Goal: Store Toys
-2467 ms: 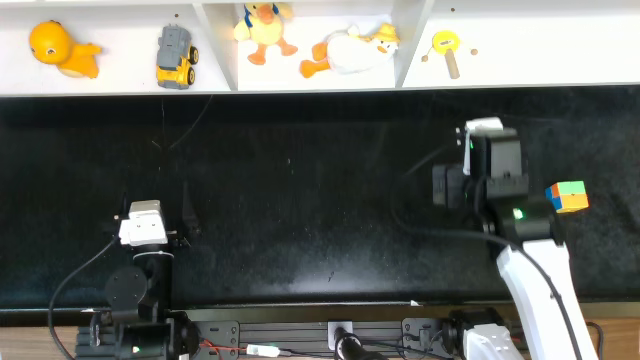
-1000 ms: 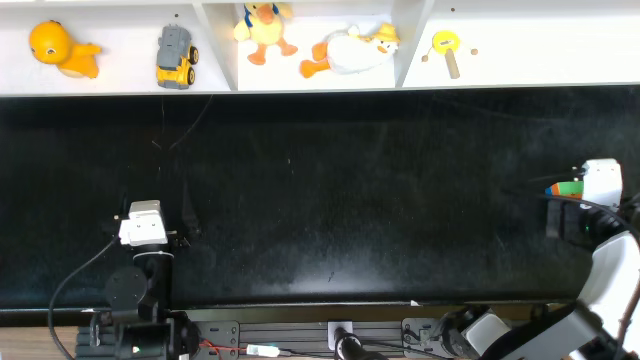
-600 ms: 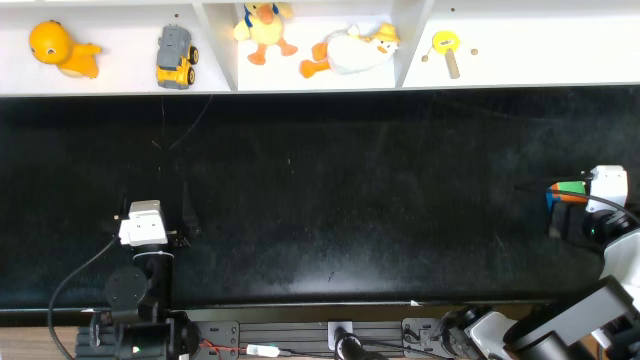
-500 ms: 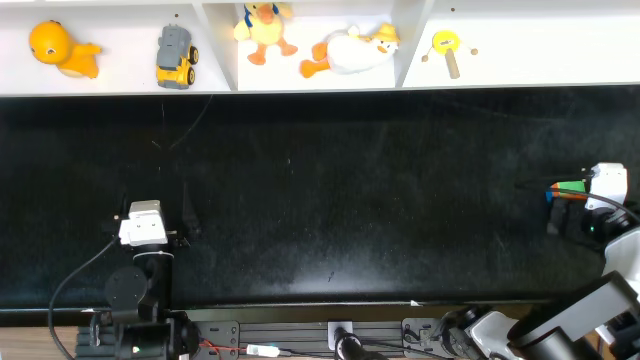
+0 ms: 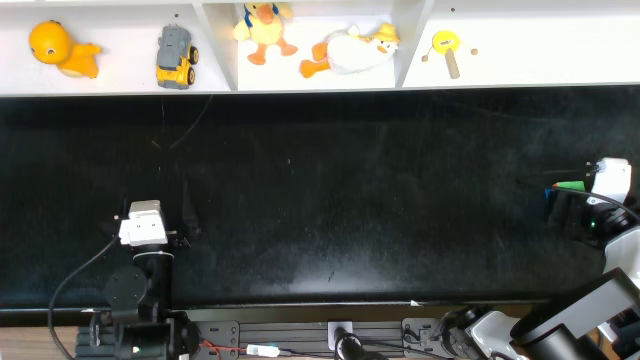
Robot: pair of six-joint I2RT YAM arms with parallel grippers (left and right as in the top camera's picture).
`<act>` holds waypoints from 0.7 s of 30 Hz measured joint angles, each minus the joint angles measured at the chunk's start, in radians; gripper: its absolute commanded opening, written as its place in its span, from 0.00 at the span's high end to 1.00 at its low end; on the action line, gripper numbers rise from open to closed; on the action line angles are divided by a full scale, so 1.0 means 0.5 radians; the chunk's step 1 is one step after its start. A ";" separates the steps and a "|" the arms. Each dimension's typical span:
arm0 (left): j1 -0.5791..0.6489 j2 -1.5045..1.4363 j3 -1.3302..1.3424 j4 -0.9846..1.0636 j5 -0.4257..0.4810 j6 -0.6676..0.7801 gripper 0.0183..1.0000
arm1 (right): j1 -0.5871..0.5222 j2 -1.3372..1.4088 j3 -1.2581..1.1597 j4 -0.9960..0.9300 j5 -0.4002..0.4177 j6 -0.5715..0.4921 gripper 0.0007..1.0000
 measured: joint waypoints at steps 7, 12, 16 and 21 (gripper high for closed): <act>0.000 0.000 0.000 0.001 -0.001 0.000 0.00 | 0.036 0.037 0.000 0.001 0.040 0.011 0.13; 0.000 0.000 0.000 0.000 -0.001 0.001 0.00 | 0.086 0.047 0.000 0.001 0.068 0.041 0.27; 0.000 0.000 0.000 0.000 -0.001 0.000 0.00 | 0.094 0.047 0.000 0.005 0.086 0.076 0.47; 0.000 0.000 0.000 0.000 0.000 0.000 0.00 | 0.111 0.047 0.000 0.011 0.105 0.115 0.51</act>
